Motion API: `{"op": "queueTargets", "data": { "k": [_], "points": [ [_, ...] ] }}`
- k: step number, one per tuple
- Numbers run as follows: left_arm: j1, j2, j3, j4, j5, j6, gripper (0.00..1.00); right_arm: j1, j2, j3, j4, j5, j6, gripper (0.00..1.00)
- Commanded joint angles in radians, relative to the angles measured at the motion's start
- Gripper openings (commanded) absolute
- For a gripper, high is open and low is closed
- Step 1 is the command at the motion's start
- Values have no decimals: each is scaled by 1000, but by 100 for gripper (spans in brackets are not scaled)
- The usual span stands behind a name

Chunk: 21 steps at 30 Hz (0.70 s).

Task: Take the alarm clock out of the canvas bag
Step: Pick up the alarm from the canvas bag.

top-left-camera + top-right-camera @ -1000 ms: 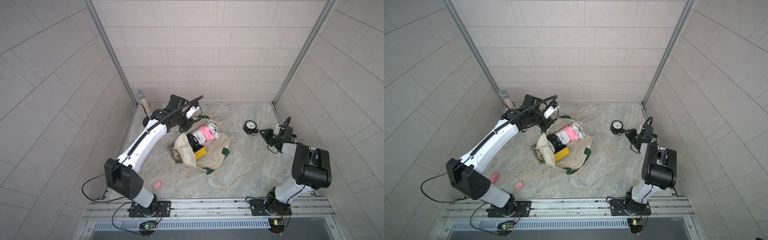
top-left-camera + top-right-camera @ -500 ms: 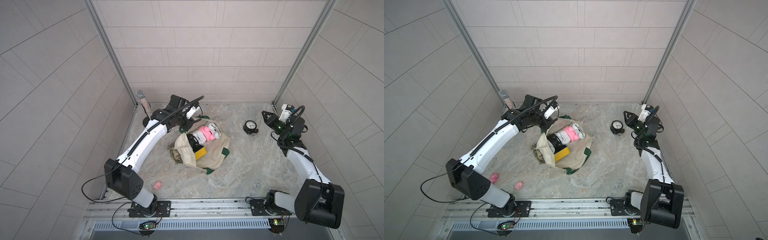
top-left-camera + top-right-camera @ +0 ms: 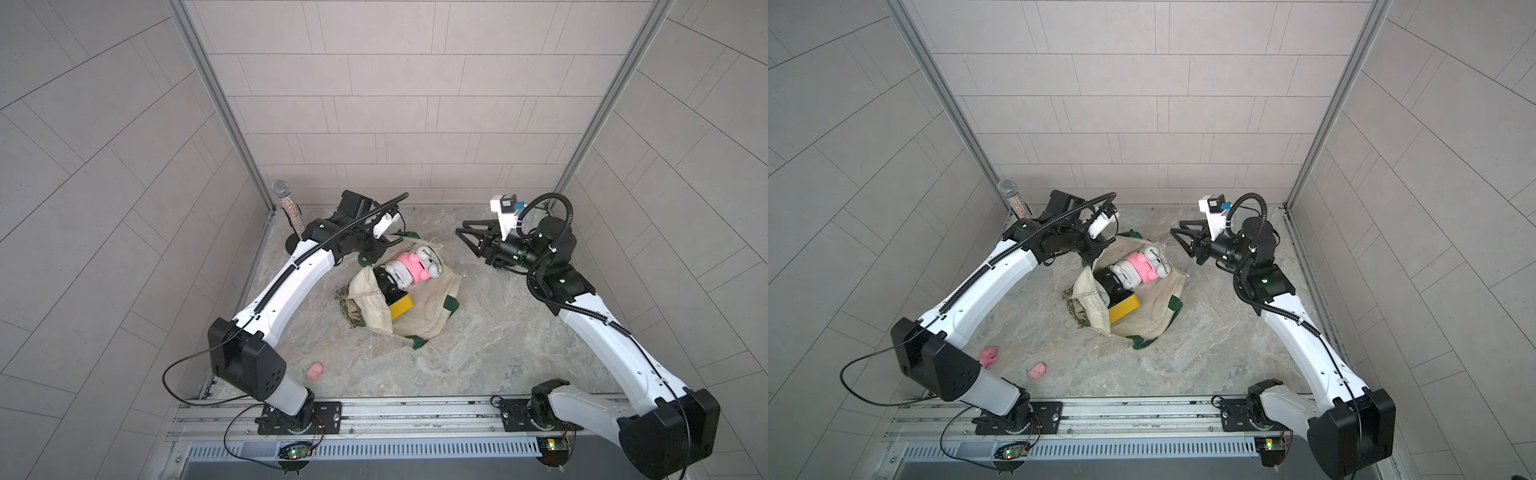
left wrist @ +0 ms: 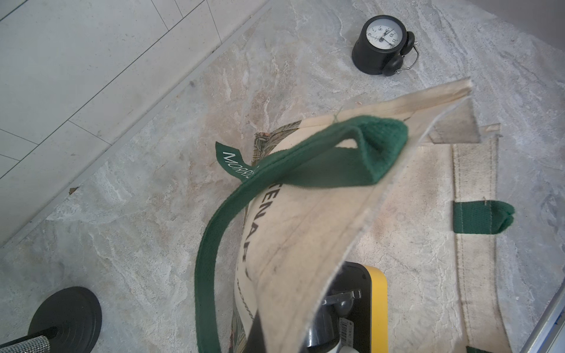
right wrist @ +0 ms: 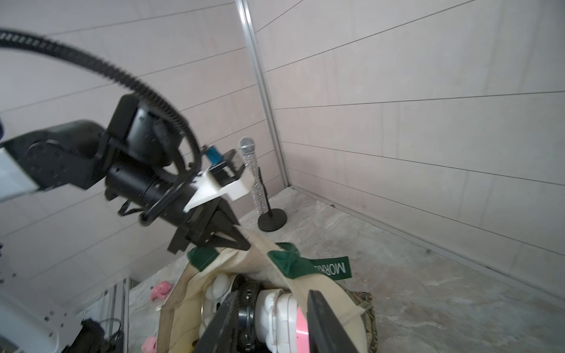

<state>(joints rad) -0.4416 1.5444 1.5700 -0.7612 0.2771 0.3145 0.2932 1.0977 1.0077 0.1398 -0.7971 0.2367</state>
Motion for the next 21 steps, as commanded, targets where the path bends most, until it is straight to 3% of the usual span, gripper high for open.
{"op": "queueTargets", "data": {
  "k": [1, 9, 13, 21],
  "points": [
    [-9, -66, 22, 143, 16, 12, 0, 74, -32, 14, -88, -5, -223, 41],
    [-10, -78, 18, 151, 40, 4, 0, 318, -3, 57, -378, 221, -602, 50],
    [-10, -80, 18, 154, 46, 5, 0, 395, 42, 74, -481, 343, -715, 51],
    [-11, -78, 18, 154, 59, 2, 0, 535, 132, 20, -493, 591, -937, 56]
  ]
}}
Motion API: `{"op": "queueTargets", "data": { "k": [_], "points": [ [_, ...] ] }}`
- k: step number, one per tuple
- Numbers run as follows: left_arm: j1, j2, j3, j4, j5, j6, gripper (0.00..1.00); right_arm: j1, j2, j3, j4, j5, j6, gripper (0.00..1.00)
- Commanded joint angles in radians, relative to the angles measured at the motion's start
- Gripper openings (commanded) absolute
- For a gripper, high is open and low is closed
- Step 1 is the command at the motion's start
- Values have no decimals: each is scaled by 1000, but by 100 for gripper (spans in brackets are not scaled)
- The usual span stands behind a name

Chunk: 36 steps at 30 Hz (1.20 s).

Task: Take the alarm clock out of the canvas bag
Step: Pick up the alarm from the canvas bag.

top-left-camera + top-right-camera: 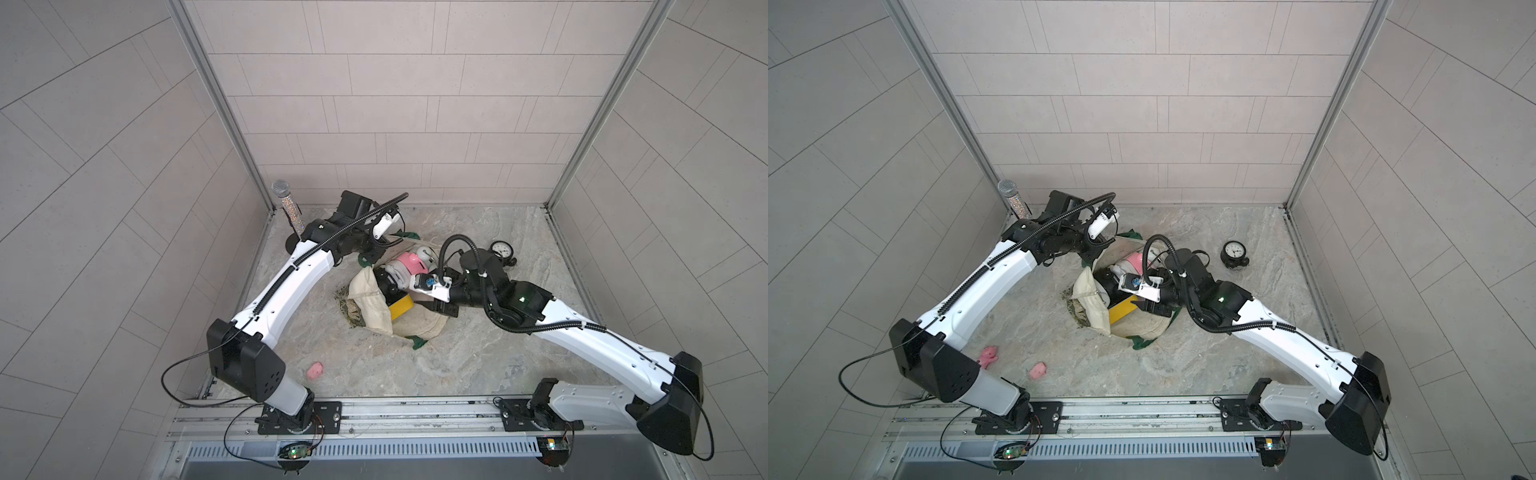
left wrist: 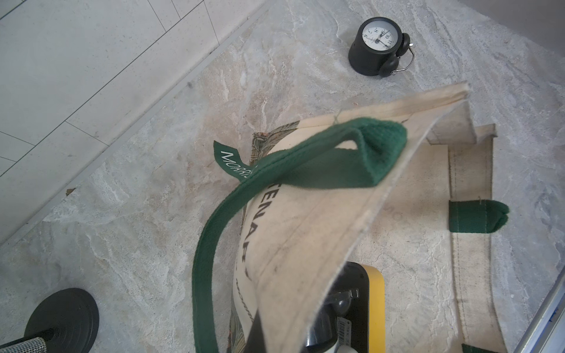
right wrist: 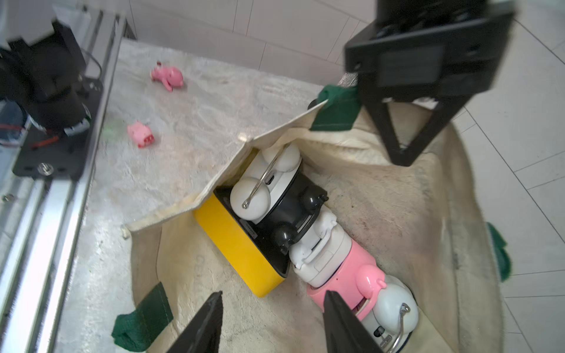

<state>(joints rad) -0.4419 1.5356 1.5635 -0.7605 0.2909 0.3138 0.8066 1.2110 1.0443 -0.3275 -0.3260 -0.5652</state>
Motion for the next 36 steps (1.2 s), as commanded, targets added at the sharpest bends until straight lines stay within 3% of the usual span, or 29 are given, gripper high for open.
{"op": "queueTargets", "data": {
  "k": [1, 8, 21, 36],
  "points": [
    [-10, -69, 24, 152, 45, 4, 0, 29, 32, -25, -15, 137, -149, 57],
    [-11, -69, 24, 152, 50, 2, 0, 76, 110, -92, 60, 182, -297, 59],
    [-12, -67, 26, 151, 55, -1, 0, 80, 214, -191, 337, 240, -343, 65],
    [-19, -68, 23, 149, 48, 4, 0, 81, 316, -147, 342, 271, -374, 64]
  ]
}}
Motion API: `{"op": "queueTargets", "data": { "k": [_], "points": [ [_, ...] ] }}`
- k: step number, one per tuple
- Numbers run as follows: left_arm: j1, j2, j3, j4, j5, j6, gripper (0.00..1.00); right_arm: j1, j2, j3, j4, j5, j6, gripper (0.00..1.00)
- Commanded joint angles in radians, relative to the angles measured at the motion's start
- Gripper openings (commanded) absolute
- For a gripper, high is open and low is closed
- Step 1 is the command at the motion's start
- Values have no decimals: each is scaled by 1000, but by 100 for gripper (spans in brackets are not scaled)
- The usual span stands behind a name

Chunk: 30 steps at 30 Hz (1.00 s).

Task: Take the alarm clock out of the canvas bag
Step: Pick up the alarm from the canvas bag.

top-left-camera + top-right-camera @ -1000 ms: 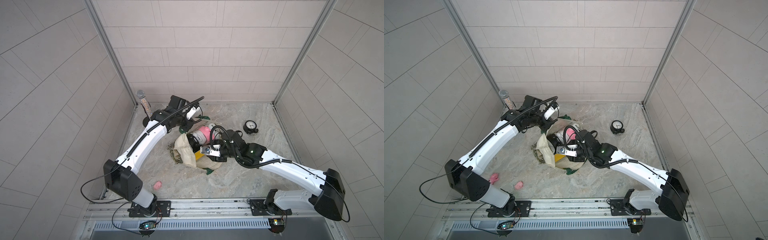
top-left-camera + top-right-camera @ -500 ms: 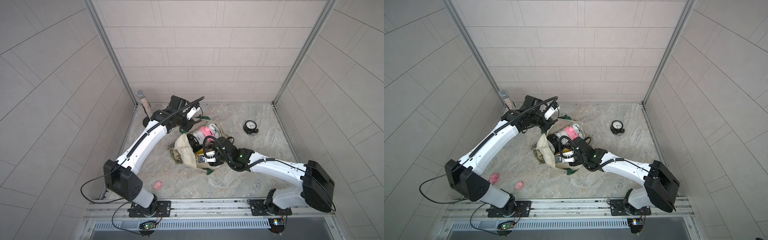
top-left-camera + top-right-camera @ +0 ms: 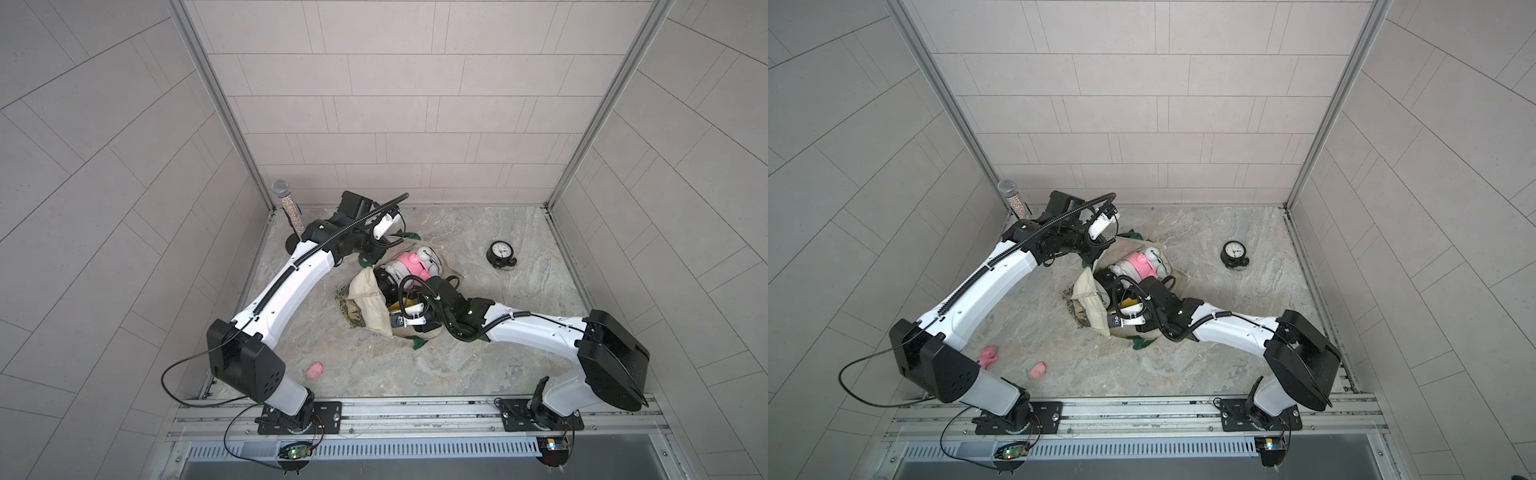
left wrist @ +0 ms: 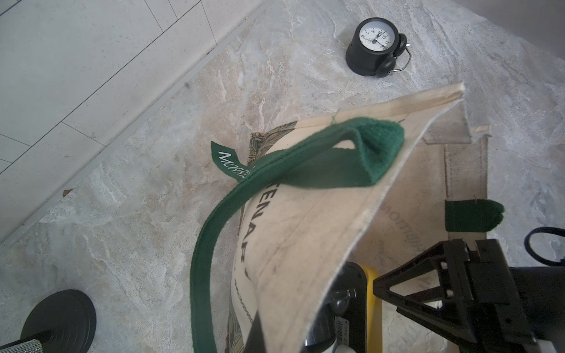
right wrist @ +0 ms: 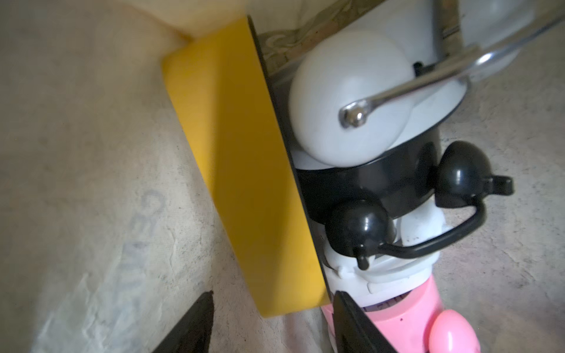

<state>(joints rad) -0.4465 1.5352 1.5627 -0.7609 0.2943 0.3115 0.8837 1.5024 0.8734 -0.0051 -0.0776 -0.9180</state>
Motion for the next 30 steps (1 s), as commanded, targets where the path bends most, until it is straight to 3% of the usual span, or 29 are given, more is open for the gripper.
{"op": "queueTargets", "data": {
  "k": [1, 7, 19, 30],
  "points": [
    [-16, -67, 23, 149, 45, 6, 0, 3, 31, 28, 19, 30, -22, 64],
    [-17, -69, 22, 145, 37, 11, 0, 2, 70, 53, 11, 45, -37, 62],
    [-21, -69, 21, 146, 39, 13, 0, 1, 103, 68, 6, 41, -55, 49],
    [-21, -66, 20, 147, 46, 8, 0, 1, 93, 73, -17, -32, -73, 44]
  ]
}}
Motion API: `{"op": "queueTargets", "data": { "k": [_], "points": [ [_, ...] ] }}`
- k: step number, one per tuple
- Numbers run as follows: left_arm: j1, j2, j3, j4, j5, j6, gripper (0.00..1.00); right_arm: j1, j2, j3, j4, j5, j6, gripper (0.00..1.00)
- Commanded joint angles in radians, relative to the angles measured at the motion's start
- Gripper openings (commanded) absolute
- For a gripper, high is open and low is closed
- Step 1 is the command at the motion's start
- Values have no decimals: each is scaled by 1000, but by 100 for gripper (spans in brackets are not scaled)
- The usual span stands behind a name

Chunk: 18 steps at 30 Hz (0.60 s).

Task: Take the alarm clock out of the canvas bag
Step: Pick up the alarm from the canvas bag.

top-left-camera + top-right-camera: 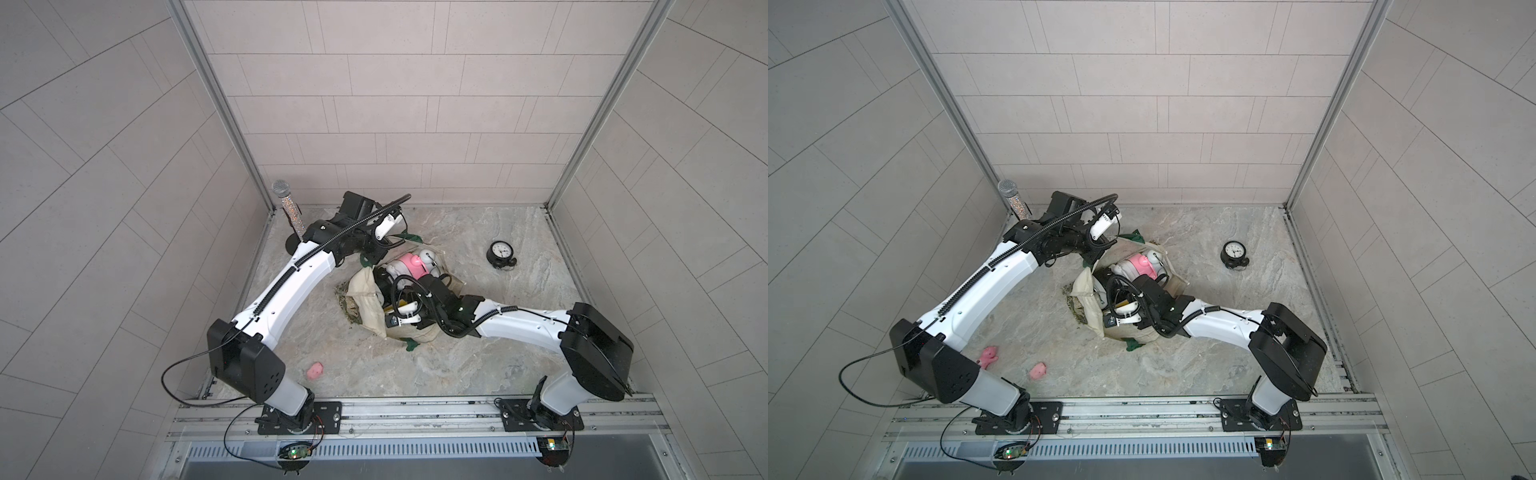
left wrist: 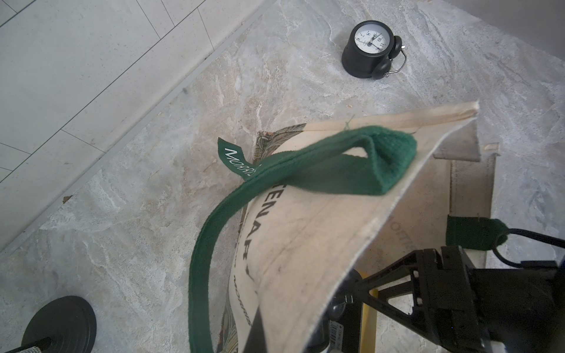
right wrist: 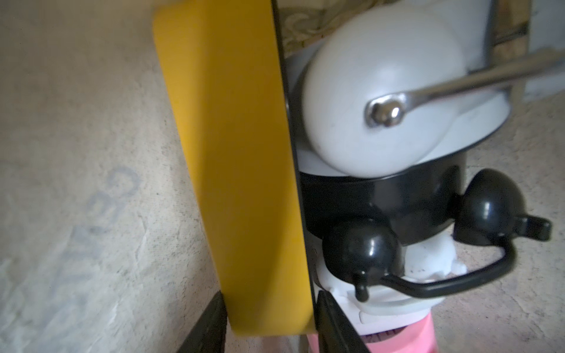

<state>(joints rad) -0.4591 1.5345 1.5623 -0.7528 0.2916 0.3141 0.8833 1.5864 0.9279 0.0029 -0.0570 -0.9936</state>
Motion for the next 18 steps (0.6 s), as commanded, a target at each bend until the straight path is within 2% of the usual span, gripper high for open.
{"op": "queueTargets", "data": {
  "k": [1, 10, 18],
  "points": [
    [-10, -66, 22, 139, 52, 4, 0, 3, 9, 25, -38, -59, -9, 44],
    [-9, -53, 46, 119, 77, -23, 0, 3, 3, 44, -54, -110, -62, 44],
    [-9, -50, 53, 115, 92, -29, 0, 8, 27, 43, -2, -102, -67, 51]
  ]
}}
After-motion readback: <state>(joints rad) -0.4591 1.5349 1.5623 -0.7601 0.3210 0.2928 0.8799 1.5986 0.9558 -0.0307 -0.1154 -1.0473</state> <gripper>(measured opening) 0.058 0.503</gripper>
